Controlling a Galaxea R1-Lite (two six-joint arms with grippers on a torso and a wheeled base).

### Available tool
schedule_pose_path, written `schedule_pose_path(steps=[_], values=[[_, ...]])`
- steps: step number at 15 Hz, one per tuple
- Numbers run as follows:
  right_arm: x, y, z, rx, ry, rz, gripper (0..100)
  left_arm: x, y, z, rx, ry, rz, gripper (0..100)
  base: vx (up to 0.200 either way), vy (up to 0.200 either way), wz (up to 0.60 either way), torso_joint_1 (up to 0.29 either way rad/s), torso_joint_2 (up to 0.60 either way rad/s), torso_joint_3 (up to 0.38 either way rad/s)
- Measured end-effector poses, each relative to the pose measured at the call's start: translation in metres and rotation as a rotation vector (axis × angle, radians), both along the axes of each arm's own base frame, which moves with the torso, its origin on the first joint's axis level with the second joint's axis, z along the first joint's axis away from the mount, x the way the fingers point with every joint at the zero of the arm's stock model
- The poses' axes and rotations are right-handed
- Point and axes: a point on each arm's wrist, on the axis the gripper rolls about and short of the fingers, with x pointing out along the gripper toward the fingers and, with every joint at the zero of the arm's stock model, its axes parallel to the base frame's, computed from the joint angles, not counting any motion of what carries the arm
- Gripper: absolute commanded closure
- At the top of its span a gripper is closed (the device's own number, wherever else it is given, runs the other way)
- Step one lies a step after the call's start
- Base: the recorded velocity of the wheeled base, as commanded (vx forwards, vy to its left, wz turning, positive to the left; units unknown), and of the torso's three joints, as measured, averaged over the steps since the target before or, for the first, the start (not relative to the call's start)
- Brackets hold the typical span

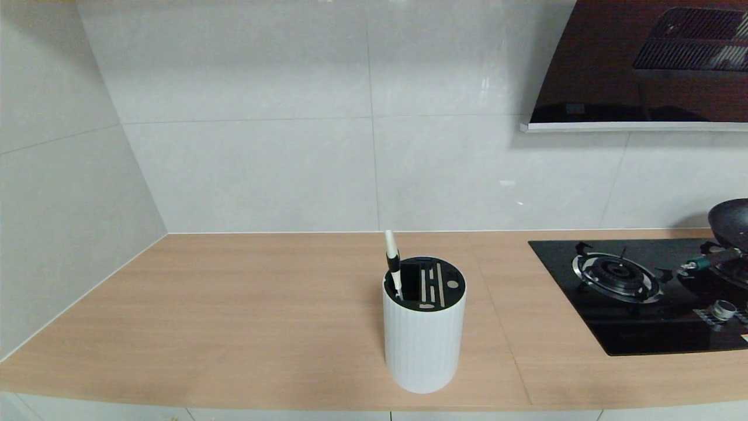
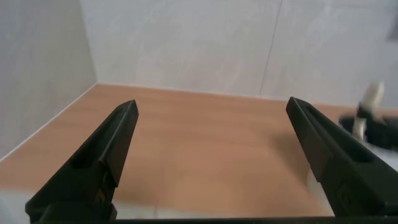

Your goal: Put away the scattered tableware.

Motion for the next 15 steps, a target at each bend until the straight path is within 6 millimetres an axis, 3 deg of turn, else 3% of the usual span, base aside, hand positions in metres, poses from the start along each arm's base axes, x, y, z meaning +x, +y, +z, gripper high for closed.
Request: schedule_pose_path(steps=[2, 5, 9, 11, 15], values=[[-0.015, -0.003, -0.005, 0.001, -0.055, -0.125, 0, -0.019, 0.002, -0.016, -0.027, -0.016, 0.073, 0, 0.000, 0.000, 0.00, 0.000, 0.00, 0.000], [-0.019, 0.000, -0.024, -0.007, -0.054, -0.254, 0, -0.032, -0.001, -0.031, -0.025, -0.058, 0.159, 0, 0.000, 0.000, 0.00, 0.000, 0.00, 0.000], [-0.015, 0.003, -0.062, -0.031, -0.029, -0.335, 0, -0.025, -0.003, -0.072, 0.010, 0.006, 0.224, 0, 0.000, 0.000, 0.00, 0.000, 0.00, 0.000], [-0.012, 0.003, -0.072, -0.047, -0.044, -0.346, 0, -0.018, -0.003, -0.093, 0.019, 0.052, 0.212, 0, 0.000, 0.000, 0.00, 0.000, 0.00, 0.000], [-0.011, 0.006, -0.075, -0.074, -0.047, -0.209, 0, -0.013, -0.008, -0.102, 0.059, 0.057, -0.011, 0, 0.000, 0.000, 0.00, 0.000, 0.00, 0.000]])
